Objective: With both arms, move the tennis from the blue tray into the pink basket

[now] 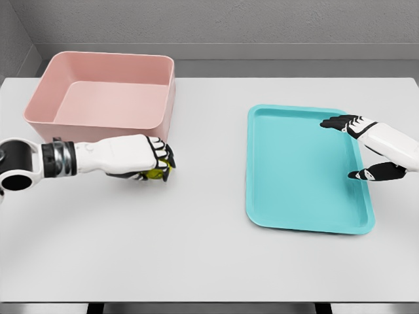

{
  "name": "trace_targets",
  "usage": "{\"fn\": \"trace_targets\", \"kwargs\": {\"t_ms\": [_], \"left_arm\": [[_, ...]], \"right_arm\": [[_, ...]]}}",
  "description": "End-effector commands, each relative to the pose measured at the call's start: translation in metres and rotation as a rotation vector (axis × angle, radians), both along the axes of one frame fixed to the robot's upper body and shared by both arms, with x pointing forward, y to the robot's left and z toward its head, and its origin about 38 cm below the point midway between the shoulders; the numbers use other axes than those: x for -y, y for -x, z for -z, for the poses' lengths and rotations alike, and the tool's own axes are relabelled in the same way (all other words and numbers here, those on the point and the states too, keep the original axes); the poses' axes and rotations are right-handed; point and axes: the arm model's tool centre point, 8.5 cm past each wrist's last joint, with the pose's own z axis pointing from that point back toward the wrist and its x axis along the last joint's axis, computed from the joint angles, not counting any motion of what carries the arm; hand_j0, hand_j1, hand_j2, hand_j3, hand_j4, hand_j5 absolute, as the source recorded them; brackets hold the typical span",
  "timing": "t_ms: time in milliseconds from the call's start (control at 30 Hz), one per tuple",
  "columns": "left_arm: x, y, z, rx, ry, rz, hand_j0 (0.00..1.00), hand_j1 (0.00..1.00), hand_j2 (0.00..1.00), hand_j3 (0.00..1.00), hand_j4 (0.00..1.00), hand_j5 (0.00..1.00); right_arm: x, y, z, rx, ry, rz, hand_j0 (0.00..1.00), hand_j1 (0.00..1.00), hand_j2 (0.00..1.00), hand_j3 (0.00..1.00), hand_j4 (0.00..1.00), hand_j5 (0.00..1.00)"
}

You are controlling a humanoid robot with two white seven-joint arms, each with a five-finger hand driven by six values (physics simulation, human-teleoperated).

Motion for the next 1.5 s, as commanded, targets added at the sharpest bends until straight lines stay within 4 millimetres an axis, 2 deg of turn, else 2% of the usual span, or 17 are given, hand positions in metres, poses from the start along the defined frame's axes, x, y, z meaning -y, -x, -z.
{"fn": "trace_targets", "kwargs": {"t_ms": [0, 367, 633, 800, 1033, 1233, 1467], "left_arm": [[-0.001, 0.002, -0.005, -0.003, 0.013, -0.001, 0.5, 0.5, 0.5, 0.5, 0.5, 0.5], [-0.002, -0.012, -0.035, 0.06, 0.026, -0.004, 0.5, 0.5, 0.5, 0.5, 0.5, 0.5], [-0.012, -0.023, -0.051, 0.079, 0.037, -0.038, 0.5, 0.5, 0.5, 0.5, 0.5, 0.5], [-0.024, -0.036, -0.059, 0.091, 0.041, -0.087, 0.5, 0.5, 0.5, 0.5, 0.5, 0.5], [-0.039, -0.049, -0.061, 0.092, 0.044, -0.145, 0.5, 0.5, 0.5, 0.5, 0.5, 0.5], [-0.054, -0.064, -0.075, 0.119, 0.042, -0.201, 0.5, 0.5, 0.5, 0.5, 0.5, 0.5], [-0.086, -0.092, -0.076, 0.105, 0.047, -0.335, 0.51, 0.51, 0.51, 0.51, 0.51, 0.51]], "right_arm": [[0.0, 0.0, -0.001, -0.001, -0.008, 0.001, 1.0, 1.0, 1.0, 1.0, 1.0, 1.0], [0.002, 0.001, 0.001, -0.007, -0.007, 0.005, 1.0, 1.0, 1.0, 1.0, 1.0, 1.0], [0.003, 0.001, 0.001, -0.007, -0.006, 0.008, 1.0, 1.0, 1.0, 1.0, 1.0, 1.0], [0.003, 0.001, 0.002, -0.008, -0.006, 0.008, 1.0, 1.0, 1.0, 1.0, 1.0, 1.0], [0.003, 0.001, 0.002, -0.008, -0.006, 0.008, 1.0, 1.0, 1.0, 1.0, 1.0, 1.0], [0.003, 0.001, 0.002, -0.008, -0.006, 0.008, 1.0, 1.0, 1.0, 1.0, 1.0, 1.0], [0.003, 0.001, 0.002, -0.009, -0.006, 0.009, 1.0, 1.0, 1.0, 1.0, 1.0, 1.0]]}}
